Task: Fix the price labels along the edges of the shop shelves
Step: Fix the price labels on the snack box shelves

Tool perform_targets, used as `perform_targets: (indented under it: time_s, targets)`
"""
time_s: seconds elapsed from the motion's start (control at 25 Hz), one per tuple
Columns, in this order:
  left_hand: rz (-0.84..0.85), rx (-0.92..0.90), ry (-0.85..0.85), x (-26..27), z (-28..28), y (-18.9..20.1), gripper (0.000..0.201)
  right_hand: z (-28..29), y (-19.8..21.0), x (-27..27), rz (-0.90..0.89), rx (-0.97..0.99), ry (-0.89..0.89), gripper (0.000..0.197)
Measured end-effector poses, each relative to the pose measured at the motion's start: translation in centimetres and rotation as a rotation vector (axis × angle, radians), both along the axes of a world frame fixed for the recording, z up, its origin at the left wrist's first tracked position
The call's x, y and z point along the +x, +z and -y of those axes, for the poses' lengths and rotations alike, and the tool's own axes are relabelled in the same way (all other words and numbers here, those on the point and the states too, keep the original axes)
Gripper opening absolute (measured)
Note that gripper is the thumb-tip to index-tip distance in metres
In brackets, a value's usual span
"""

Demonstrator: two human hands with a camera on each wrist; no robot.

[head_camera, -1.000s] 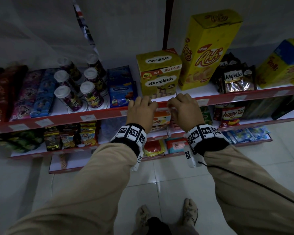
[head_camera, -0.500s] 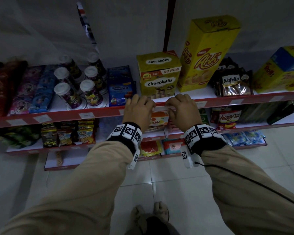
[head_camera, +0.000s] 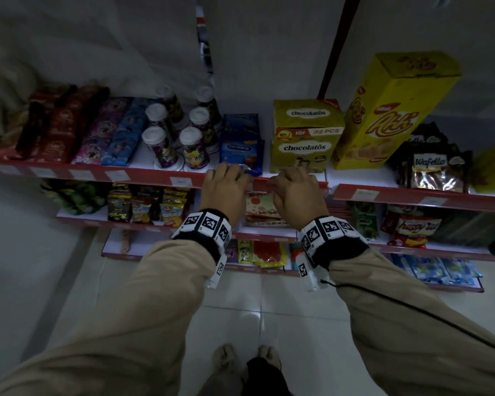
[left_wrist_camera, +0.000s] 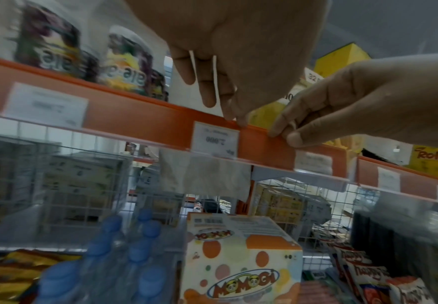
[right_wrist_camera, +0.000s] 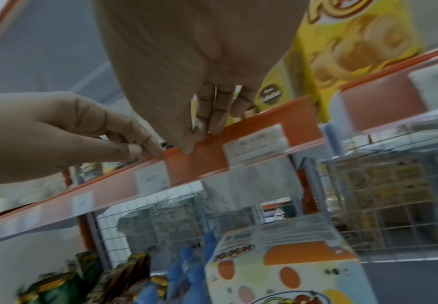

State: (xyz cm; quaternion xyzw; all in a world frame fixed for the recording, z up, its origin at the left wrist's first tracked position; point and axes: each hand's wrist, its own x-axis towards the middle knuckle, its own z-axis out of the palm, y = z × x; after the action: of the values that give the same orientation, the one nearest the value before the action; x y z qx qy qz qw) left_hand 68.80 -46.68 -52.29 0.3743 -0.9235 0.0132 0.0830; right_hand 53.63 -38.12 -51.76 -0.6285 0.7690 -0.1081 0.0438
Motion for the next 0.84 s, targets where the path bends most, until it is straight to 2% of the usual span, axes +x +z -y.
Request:
perform_targets:
  time_s: [0.28, 0.44, 0.68, 0.84]
  targets:
    - [0.086, -0.006, -0.002, 3.2, 1.5, 0.3, 0.038, 1.1, -0.2, 2.9, 0.028, -0.006, 0.018, 0.034]
    - [0.140, 0.102, -0.079, 3.6, 2.2, 0.1, 0.051, 1.9, -0.6, 4.4, 0.035, -0.025, -0.034, 0.034]
    - [0.156, 0.131, -0.217, 4.6, 3.6, -0.5, 0.063, 2.1, -1.6, 6.3, 0.107, -0.238, -0.118, 0.022]
    - [0.148, 0.109, -0.285, 4.9, 4.3, -0.8, 0.058, 2.5, -1.9, 7.2, 0.036, -0.167, -0.165, 0.027]
